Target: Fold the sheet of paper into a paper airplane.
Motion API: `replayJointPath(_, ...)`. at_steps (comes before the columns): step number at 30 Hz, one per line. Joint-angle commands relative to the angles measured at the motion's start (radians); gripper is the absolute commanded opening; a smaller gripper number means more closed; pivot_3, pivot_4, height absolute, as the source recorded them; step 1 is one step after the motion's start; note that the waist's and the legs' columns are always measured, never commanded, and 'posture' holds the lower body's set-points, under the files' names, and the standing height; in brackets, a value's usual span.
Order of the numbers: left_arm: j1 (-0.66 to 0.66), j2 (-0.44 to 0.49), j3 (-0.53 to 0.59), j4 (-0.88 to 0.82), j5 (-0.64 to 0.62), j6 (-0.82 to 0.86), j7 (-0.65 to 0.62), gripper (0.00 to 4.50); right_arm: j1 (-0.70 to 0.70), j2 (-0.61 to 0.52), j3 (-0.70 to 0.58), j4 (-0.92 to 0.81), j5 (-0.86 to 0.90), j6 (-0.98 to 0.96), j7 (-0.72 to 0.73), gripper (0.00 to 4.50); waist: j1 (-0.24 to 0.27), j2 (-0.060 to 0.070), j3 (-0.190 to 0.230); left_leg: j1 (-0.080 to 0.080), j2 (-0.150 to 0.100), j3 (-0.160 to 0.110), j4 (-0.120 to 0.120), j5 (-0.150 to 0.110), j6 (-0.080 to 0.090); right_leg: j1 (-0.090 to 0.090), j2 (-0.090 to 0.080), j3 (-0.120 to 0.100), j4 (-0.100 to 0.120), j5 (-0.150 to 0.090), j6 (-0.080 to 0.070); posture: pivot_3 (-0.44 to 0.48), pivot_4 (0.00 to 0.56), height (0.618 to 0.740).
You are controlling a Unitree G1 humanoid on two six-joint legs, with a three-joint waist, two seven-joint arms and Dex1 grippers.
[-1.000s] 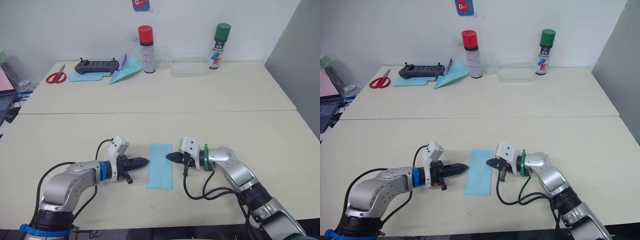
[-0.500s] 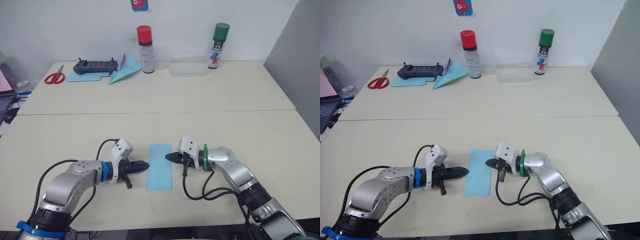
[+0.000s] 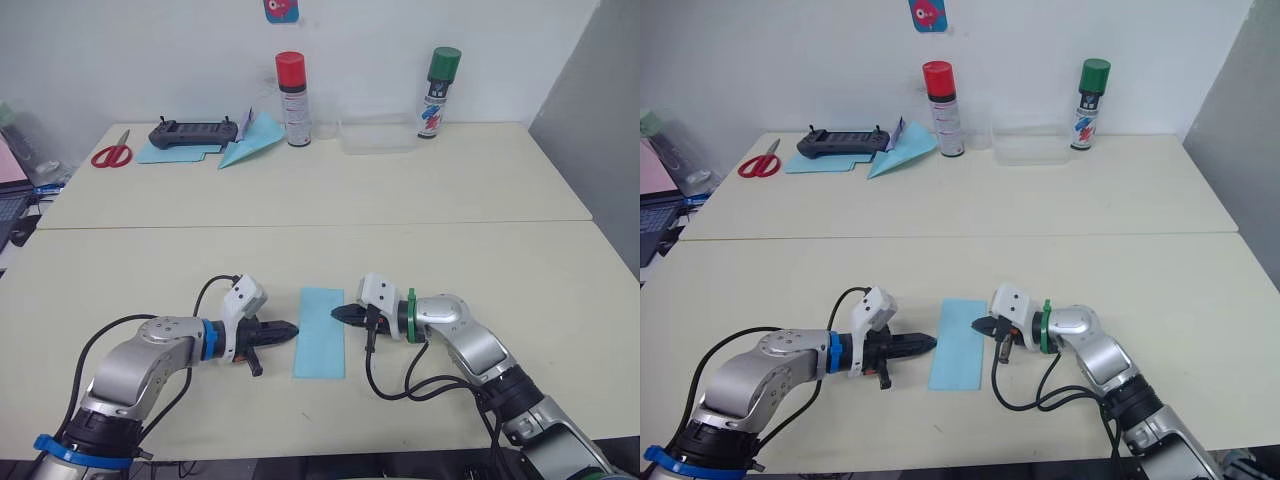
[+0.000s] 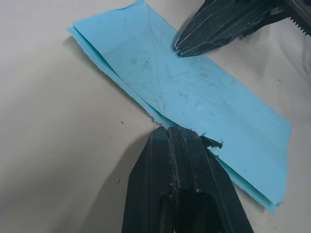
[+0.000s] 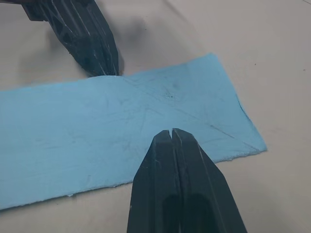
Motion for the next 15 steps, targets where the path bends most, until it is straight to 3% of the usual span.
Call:
replayJointPath(1,-0.037,-0.027,0.036,-0.01,-0.066,0.049,0.002,0.0,0.019,-0.011,0.011,0.033,-0.044,0.032,-0.02,0.02,0.0,-0.001,0.0,0.0,0.0,0.0,0.0,0.0,0.0,0.0,0.0,0.0,0.0,0.0,0.0,0.0,0.15,0.74)
replayJointPath(6,-0.047,-0.021,0.033,-0.01,-0.07,0.061,0.001,0.0,0.019,-0.01,0.009,0.038,-0.043,0.031,-0.024,0.02,-0.003,-0.001,0.0,-0.001,0.0,0.0,0.0,0.0,0.0,-0.001,0.0,0.0,0.0,0.0,0.0,0.0,0.15,0.74)
replayJointPath(15,-0.081,-0.092,0.031,-0.033,-0.105,0.081,0.039,0.0,0.017,-0.01,-0.027,0.009,-0.019,0.079,-0.042,0.02,-0.002,-0.001,0.0,-0.001,0.0,0.0,0.0,0.0,0.0,-0.001,0.0,0.0,0.001,0.0,0.0,0.0,0.15,0.74)
